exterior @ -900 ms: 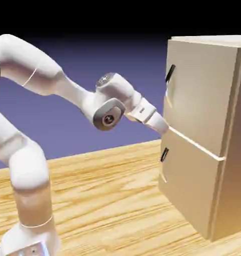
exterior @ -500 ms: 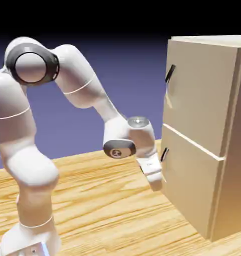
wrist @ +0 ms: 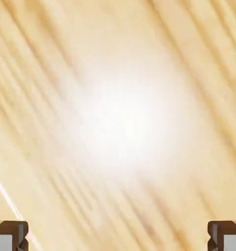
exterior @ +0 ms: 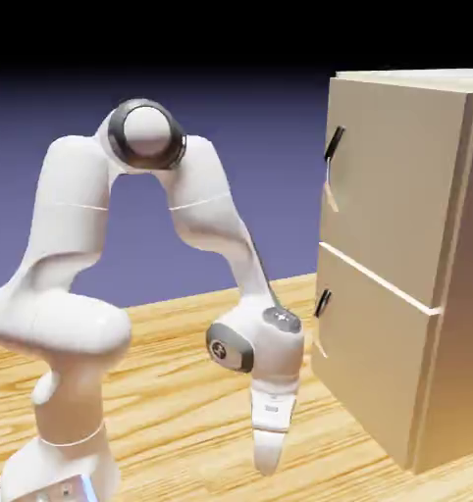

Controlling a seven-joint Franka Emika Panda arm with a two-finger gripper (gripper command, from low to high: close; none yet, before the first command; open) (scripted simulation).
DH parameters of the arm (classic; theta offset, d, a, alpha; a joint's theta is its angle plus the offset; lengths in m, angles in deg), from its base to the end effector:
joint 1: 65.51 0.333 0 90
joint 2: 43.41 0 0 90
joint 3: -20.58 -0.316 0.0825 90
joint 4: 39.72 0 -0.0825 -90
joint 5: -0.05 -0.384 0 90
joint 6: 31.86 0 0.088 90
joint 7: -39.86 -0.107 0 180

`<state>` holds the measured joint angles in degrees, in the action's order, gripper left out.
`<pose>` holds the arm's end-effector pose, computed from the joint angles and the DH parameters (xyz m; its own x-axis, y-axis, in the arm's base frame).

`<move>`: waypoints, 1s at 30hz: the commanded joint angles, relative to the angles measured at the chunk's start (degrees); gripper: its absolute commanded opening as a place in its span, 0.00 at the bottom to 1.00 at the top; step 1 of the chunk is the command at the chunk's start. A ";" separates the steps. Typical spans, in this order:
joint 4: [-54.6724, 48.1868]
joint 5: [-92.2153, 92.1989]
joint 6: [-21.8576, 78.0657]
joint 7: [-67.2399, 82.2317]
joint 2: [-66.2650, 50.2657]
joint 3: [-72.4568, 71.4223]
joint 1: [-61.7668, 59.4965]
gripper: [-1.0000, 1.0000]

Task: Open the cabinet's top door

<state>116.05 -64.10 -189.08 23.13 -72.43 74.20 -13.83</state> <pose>0.3342 -0.1119 0.1361 0.1949 -0.9803 0.0321 -0.9783 -0.1920 0.0775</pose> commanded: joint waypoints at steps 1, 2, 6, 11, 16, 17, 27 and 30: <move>-0.18 -2.16 0.57 0.87 -2.08 1.81 1.72 0.50; -0.35 -4.32 1.13 1.73 -4.16 3.61 3.44 0.50; -1.06 -12.96 3.39 5.20 -12.46 10.84 10.30 0.50; -1.94 -23.76 6.22 9.53 -22.85 19.87 18.89 0.50; -2.82 -34.56 9.04 13.86 -33.23 28.89 27.47 0.50; -3.00 -36.72 9.61 14.73 -35.31 30.70 29.19 0.50; -4.76 -58.32 15.26 23.39 -56.08 48.76 46.36 0.50; -5.29 -64.80 16.96 25.99 -62.31 54.17 51.51 0.50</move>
<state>110.76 -128.89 -172.12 49.11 -134.73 128.38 37.67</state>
